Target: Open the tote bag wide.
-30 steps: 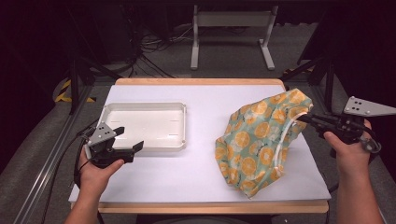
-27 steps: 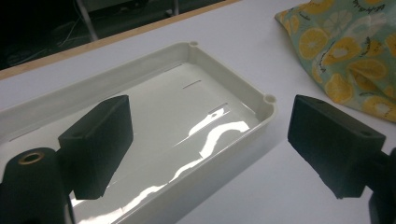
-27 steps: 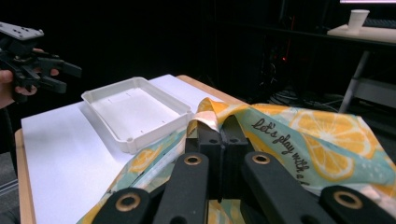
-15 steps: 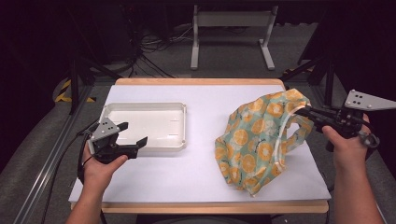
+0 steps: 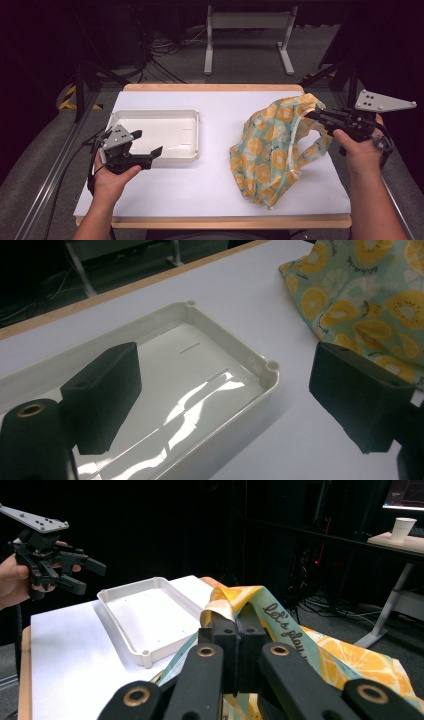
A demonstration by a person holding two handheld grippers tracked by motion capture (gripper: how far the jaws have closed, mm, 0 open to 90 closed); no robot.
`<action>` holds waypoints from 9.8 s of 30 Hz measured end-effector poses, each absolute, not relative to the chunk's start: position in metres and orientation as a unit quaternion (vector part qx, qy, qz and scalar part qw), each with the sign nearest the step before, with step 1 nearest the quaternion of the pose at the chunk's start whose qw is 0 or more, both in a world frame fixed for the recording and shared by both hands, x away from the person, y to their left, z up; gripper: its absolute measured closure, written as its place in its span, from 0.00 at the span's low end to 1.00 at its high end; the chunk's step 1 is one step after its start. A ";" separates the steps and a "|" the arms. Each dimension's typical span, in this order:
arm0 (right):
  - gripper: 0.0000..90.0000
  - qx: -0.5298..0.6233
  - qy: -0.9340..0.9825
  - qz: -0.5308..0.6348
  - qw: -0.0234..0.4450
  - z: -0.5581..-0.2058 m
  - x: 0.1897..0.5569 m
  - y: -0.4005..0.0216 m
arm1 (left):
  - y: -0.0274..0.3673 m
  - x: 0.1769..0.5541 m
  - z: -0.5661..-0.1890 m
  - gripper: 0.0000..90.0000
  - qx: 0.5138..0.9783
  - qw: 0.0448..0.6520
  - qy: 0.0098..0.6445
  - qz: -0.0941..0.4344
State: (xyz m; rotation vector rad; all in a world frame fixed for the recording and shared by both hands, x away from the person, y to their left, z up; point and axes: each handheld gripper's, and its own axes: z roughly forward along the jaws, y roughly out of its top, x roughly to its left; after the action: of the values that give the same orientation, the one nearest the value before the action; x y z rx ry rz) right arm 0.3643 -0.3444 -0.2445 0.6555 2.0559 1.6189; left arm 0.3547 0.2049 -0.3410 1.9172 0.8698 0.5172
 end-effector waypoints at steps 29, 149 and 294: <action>0.99 0.201 0.760 0.582 0.209 -0.238 0.382 -0.303 | 0.143 0.372 -0.313 0.14 0.797 0.509 0.269 0.179; 0.33 0.281 0.763 0.550 0.192 -0.301 0.365 -0.341 | -0.006 0.433 -0.296 0.87 0.773 0.577 0.230 0.129; 0.99 0.474 0.772 0.392 0.157 -0.413 0.418 -0.387 | -0.028 0.499 -0.420 0.83 0.864 0.399 0.295 0.092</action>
State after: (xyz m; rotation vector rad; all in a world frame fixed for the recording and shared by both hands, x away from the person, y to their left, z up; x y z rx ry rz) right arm 0.4181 -0.3866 -0.4129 1.3573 2.2097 1.1227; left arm 0.4986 -0.0283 -0.4202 2.1862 0.7456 0.2322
